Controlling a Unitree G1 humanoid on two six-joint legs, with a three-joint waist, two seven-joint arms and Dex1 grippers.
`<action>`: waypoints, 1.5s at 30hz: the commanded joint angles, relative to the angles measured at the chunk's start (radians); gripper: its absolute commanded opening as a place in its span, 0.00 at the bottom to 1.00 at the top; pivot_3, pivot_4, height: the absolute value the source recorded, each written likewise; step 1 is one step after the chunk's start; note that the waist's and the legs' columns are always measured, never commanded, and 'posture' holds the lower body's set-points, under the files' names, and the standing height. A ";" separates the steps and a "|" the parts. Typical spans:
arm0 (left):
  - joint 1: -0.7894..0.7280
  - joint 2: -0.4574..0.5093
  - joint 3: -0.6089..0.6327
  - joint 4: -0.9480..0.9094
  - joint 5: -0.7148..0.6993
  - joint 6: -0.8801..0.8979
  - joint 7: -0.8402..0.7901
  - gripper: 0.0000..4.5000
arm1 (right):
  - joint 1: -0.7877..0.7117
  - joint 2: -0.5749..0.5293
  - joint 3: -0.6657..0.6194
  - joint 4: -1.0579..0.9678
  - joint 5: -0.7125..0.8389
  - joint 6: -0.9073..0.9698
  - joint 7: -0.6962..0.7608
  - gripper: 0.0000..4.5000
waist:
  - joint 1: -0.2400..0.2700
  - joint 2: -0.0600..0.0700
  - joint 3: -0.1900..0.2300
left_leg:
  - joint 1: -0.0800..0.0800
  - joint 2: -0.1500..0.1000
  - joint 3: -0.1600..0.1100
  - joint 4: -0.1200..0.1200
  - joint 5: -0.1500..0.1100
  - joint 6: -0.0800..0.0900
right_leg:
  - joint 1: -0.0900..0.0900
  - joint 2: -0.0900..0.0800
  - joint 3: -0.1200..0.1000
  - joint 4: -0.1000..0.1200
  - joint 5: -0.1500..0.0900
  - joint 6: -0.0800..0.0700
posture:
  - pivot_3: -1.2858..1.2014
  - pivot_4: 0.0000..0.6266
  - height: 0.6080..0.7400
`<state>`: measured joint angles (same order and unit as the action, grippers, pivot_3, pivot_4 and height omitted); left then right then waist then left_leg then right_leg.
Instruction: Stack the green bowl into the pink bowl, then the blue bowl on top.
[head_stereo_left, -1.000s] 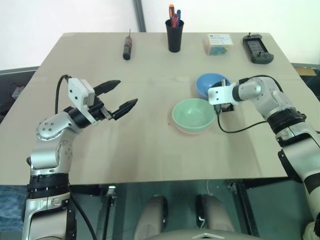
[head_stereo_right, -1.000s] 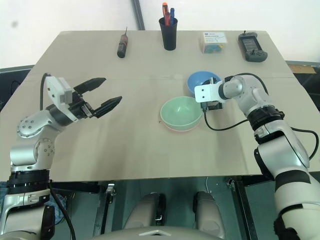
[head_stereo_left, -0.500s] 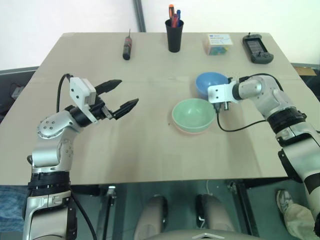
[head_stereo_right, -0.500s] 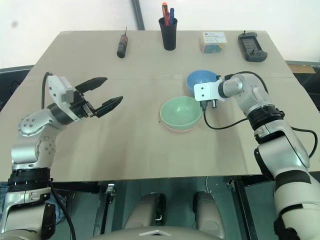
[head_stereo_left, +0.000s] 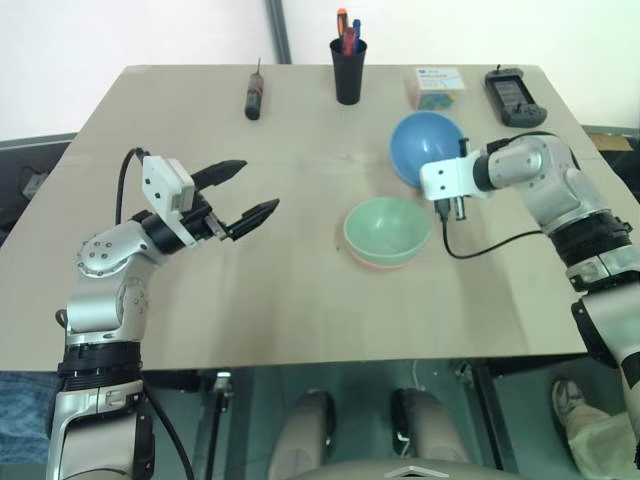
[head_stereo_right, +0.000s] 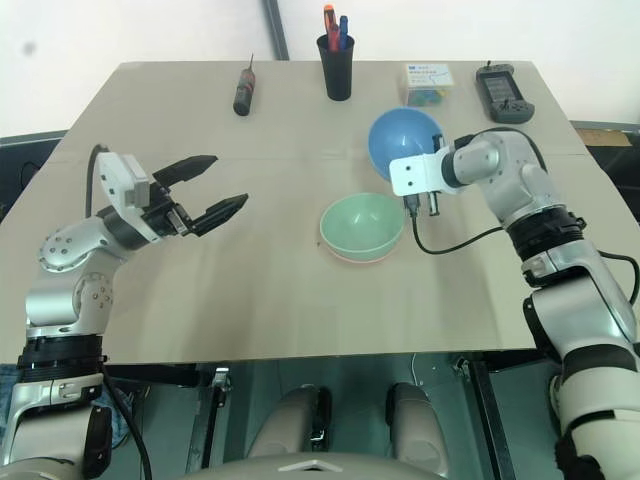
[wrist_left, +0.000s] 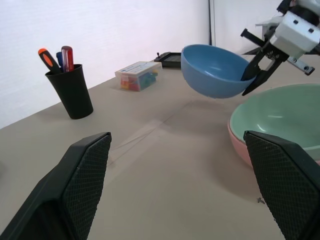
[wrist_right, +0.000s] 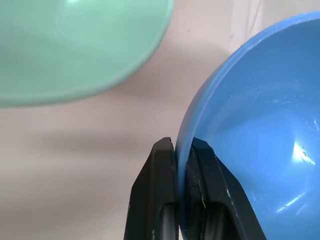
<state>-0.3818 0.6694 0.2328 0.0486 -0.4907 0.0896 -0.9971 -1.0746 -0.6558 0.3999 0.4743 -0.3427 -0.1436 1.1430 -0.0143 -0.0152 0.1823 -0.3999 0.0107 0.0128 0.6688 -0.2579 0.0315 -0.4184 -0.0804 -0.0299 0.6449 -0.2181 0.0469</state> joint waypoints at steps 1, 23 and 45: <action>-0.010 0.016 0.011 -0.011 -0.008 -0.019 -0.028 1.00 | -0.008 -0.036 -0.072 -0.168 0.086 0.068 0.081 0.02 | 0.000 0.000 0.000 | 0.000 0.000 0.000 0.000 0.000 0.000 | 0.000 0.000 0.000 0.000 0.000 0.000 | 0.52 0.24 1.00; -0.084 0.050 -0.042 0.101 -0.025 0.029 -0.259 1.00 | 0.167 -0.154 -0.077 -0.771 0.354 0.502 0.319 0.61 | 0.003 0.000 0.000 | 0.000 0.000 -0.001 0.001 0.000 0.001 | 0.001 0.000 -0.001 0.000 0.000 0.000 | 0.52 0.24 1.00; 0.161 -0.012 -0.006 -0.234 -0.019 0.165 0.039 1.00 | 0.862 -0.143 -0.783 -0.844 0.773 0.729 0.023 0.98 | 0.022 -0.002 -0.001 | 0.002 0.001 -0.009 0.001 -0.001 0.001 | 0.006 -0.002 -0.003 -0.001 0.000 0.000 | 0.52 0.24 1.00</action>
<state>-0.2300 0.6591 0.1990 -0.1230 -0.5048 0.2538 -0.9928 -0.2401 -0.8034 -0.3173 -0.3714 0.3848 0.6013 1.1679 0.0082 -0.0169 0.1813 -0.3973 0.0111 0.0046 0.6699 -0.2587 0.0327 -0.4127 -0.0822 -0.0328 0.6440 -0.2182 0.0471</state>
